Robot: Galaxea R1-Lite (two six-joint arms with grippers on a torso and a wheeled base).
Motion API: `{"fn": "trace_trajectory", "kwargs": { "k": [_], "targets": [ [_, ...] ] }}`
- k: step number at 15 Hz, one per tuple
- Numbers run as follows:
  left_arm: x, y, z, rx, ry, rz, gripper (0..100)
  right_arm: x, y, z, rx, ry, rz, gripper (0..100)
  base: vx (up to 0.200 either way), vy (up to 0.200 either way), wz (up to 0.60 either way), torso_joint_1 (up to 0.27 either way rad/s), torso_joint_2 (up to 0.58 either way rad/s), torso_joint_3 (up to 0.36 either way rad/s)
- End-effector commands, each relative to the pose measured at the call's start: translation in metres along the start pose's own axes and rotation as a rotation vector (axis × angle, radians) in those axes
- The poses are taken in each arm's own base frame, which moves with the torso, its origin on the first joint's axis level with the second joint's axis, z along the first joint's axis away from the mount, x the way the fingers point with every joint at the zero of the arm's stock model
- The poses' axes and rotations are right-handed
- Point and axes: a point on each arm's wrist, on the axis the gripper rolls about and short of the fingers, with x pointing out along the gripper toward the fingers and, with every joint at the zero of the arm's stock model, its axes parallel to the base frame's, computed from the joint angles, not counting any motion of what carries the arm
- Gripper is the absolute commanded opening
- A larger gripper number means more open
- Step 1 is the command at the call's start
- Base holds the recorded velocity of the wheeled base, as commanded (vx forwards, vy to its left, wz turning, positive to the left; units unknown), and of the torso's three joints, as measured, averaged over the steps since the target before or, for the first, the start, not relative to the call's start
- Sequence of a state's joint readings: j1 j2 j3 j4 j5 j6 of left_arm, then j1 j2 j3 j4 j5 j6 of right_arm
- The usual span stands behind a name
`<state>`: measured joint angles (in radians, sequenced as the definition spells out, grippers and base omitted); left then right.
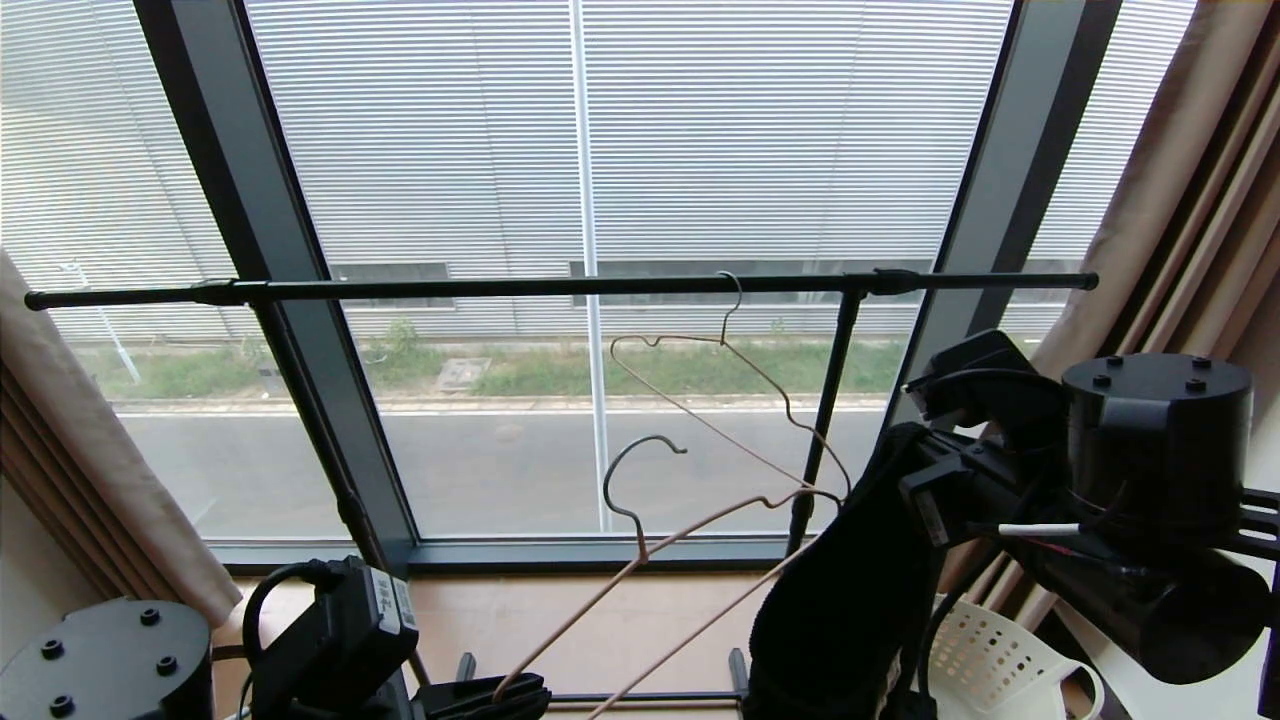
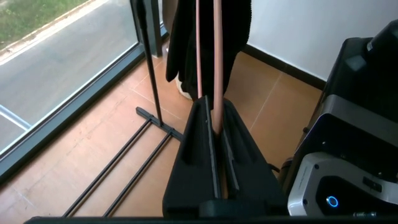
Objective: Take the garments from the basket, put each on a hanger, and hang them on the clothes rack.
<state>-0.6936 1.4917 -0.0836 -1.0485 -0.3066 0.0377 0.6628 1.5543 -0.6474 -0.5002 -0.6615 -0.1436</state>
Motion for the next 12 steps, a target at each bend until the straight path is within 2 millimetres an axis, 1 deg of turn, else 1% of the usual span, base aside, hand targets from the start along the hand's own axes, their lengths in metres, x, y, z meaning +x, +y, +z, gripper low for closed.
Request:
{"fn": "trace_trajectory", "kwargs": {
  "k": [1, 6, 8, 12],
  "targets": [
    [0.0, 0.001, 0.0, -0.002, 0.002, 0.004, 0, 0.002, 0.002, -0.001, -0.007, 0.007, 0.003, 0, 0.0, 0.0, 0.0, 0.0, 0.0, 0.0],
    [-0.002, 0.008, 0.001, -0.015, -0.011, 0.044, 0, 0.007, 0.005, -0.003, -0.011, 0.018, -0.001, 0, 0.0, 0.0, 0.0, 0.0, 0.0, 0.0],
    [-0.003, 0.007, 0.0, -0.011, -0.018, 0.041, 0, 0.011, -0.001, -0.002, 0.005, 0.016, -0.026, 0, 0.0, 0.0, 0.0, 0.0, 0.0, 0.0],
    [-0.006, 0.005, 0.0, 0.002, -0.042, 0.024, 0, 0.028, -0.007, -0.003, 0.017, 0.046, -0.071, 0, 0.0, 0.0, 0.0, 0.0, 0.0, 0.0]
  ]
}}
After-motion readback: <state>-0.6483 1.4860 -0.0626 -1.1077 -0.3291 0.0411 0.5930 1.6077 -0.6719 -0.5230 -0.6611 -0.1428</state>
